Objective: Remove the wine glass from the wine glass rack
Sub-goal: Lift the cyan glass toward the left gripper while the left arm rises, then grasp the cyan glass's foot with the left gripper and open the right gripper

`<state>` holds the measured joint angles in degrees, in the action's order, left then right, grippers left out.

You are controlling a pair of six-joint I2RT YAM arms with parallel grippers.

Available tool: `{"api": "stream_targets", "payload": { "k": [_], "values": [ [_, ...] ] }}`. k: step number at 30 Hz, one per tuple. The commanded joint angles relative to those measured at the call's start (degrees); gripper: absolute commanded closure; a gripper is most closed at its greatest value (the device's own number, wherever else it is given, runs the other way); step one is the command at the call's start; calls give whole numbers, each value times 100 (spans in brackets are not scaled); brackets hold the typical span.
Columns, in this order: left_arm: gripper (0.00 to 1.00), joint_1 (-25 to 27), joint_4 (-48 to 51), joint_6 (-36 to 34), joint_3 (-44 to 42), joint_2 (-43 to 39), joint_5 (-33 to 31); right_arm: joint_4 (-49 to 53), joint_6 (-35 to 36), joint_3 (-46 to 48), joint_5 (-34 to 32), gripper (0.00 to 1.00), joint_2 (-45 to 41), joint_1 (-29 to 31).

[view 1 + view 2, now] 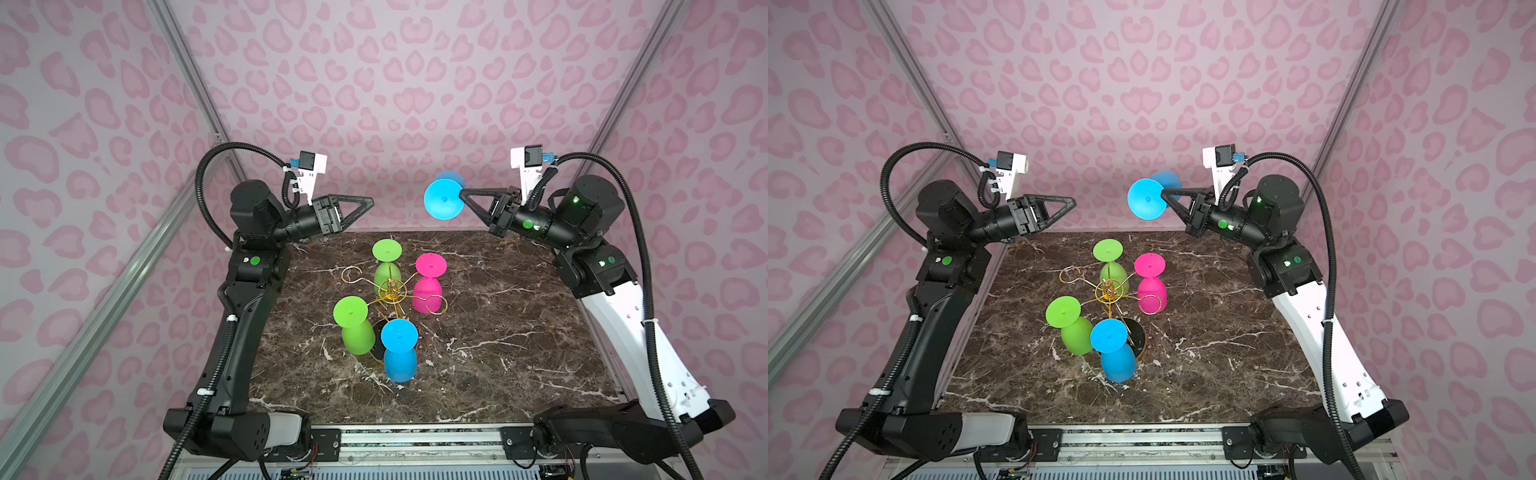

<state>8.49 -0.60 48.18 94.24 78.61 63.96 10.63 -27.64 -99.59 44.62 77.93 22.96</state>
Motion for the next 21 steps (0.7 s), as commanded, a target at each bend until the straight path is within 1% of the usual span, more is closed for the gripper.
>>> {"api": "stream_targets", "payload": {
  "k": [1, 10, 21],
  "values": [
    [32, 107, -330, 134, 145, 99, 209, -180, 115, -107, 65, 100, 95, 130],
    [36, 585, -441, -101, 307, 318, 336, -579, -100, -225, -98, 100, 416, 604],
    [45, 725, -492, -138, 385, 491, 330, -760, -232, -399, -103, 100, 704, 851]
  ]
}}
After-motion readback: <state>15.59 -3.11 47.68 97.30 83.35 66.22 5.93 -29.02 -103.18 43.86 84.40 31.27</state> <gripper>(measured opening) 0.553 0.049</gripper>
